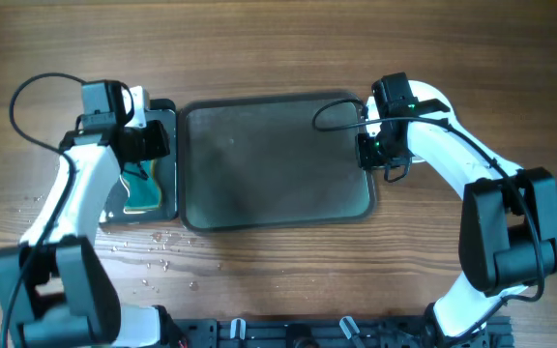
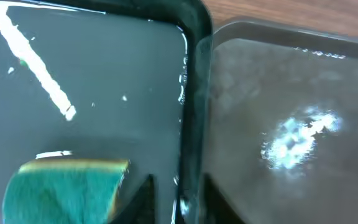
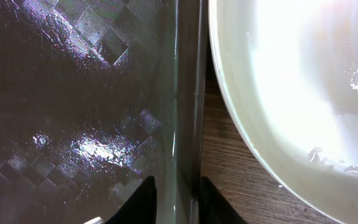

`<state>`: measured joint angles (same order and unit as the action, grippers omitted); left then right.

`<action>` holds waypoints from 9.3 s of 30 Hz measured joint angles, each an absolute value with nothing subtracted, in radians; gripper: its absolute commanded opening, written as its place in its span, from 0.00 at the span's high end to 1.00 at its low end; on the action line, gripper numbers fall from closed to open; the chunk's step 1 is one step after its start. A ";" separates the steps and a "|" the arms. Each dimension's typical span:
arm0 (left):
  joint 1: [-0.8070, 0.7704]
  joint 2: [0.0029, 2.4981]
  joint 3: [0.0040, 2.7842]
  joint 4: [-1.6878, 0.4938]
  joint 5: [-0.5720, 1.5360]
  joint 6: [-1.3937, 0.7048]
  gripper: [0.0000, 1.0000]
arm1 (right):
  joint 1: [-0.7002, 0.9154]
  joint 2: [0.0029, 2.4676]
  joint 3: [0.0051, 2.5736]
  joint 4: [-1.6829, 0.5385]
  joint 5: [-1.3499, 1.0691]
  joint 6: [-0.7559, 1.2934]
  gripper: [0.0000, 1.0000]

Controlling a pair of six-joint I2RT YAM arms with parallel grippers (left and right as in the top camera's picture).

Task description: Clean dirty plates on tray and stack at the side

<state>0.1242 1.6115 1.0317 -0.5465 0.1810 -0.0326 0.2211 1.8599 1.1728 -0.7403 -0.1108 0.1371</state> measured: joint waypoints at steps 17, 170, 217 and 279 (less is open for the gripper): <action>0.100 1.755 1.032 -0.514 0.173 0.017 0.96 | 0.221 1.860 1.173 -0.740 -0.111 0.137 0.75; 0.098 1.535 1.117 -0.434 0.234 0.046 0.00 | 0.237 1.818 1.475 -0.744 -0.174 0.185 0.00; 0.098 1.535 1.117 -0.437 0.234 0.046 0.00 | 0.022 0.021 0.085 0.401 -0.127 0.109 0.00; 0.098 1.472 1.116 -0.445 0.234 0.046 0.00 | 0.022 0.014 0.006 0.004 -0.149 -0.025 0.00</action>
<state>0.0982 1.4723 1.1164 -0.4450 0.2344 0.0463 0.0223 0.0135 0.0059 0.0044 -0.1490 -0.0246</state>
